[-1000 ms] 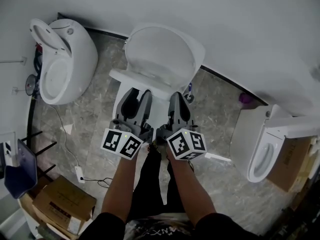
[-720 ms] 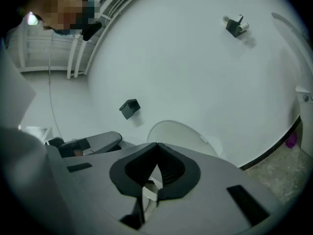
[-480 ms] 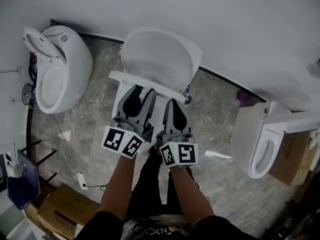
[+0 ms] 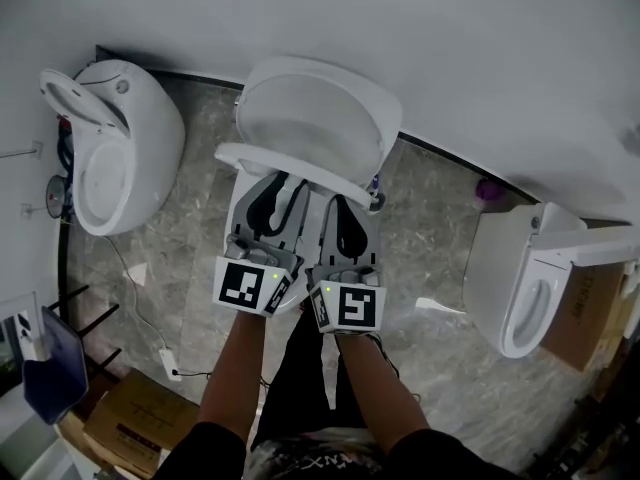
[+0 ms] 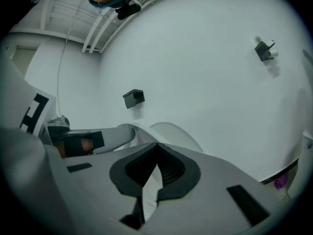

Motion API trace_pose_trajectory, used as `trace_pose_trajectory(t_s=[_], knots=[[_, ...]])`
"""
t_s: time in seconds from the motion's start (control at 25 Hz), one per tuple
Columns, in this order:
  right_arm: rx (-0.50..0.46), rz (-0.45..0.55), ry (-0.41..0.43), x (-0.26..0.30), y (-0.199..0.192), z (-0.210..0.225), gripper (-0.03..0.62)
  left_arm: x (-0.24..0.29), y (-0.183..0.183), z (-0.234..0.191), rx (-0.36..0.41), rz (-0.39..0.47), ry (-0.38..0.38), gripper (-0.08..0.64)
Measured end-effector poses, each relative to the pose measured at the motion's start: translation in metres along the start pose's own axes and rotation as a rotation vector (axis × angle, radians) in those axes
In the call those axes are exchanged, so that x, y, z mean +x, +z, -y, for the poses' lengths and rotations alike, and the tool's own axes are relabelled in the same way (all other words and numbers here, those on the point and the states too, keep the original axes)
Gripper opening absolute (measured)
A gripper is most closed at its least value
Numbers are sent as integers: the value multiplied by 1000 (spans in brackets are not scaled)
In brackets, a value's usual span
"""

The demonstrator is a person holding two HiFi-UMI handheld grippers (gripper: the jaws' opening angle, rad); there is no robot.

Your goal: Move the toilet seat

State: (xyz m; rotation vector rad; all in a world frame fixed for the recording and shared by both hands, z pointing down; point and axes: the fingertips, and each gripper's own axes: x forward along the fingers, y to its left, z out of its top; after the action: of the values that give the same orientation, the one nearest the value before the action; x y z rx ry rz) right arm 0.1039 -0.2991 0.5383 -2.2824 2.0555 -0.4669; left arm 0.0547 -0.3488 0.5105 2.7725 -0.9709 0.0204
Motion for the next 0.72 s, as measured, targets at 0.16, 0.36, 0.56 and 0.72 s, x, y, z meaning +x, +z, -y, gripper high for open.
trace_pose_trajectory(t_s=[0.16,0.36,0.56,0.72], knots=[[-20,-8,0,9,0,7,2,14,-1,-5,26,-3,8,117],[-40,23,-17,27,7,16,0,34,3,-10,12,6,4,120],[-63,14,-26,42,10,29,0,53,0,-16,37,-3,10,110],[-80,-2,-29,54,11,40,0,64,-8,-23,55,-34,20,104]])
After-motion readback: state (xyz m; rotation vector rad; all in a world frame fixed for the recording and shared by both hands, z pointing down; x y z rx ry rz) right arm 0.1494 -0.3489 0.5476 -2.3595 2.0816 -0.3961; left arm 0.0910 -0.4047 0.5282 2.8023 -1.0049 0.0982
